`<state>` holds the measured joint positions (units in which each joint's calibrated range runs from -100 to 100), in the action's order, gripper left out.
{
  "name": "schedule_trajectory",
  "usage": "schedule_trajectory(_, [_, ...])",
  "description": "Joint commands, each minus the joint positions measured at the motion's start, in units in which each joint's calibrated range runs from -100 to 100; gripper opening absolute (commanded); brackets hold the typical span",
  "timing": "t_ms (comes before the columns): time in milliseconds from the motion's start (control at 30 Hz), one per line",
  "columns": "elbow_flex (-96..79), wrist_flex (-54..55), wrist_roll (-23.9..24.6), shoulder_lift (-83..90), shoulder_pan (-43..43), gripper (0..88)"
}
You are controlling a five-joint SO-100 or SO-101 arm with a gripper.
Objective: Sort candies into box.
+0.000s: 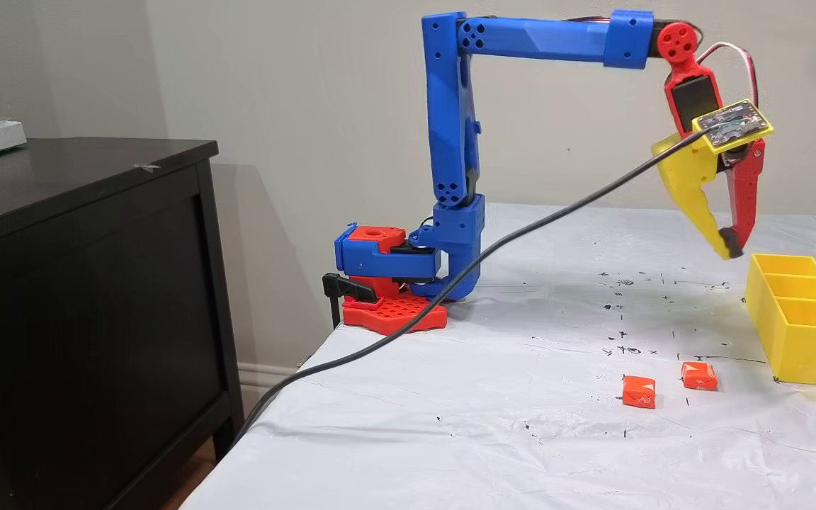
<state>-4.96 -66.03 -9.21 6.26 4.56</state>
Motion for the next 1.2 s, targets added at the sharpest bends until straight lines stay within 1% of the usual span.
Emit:
schedule_trajectory(0, [4.55, -1.47, -3.66, 1.37, 5.85, 0.2])
schedule_trajectory(200, [-1.64, 3.44, -7.77, -2.78, 10.83, 1.3])
schedule_trajectory(267, [-3.19, 4.67, -8.16, -3.12, 12.01, 4.9])
schedule_trajectory(333, [-3.19, 3.12, -9.18, -4.48, 12.55, 9.2])
schedule_trajectory(433, [-3.19, 2.22, -9.43, -5.41, 12.92, 14.1])
schedule_trajectory(667, [-4.37, 0.83, -11.58, -6.6, 13.82, 19.2])
schedule_trajectory(867, [-4.28, 0.91, -12.5, -8.47, 14.19, 24.3])
schedule_trajectory(967, [-1.46, 0.17, -11.82, -11.01, 14.19, 28.6])
schedule_trajectory(1167, [1.27, -0.24, -11.23, -14.74, 13.46, 29.7])
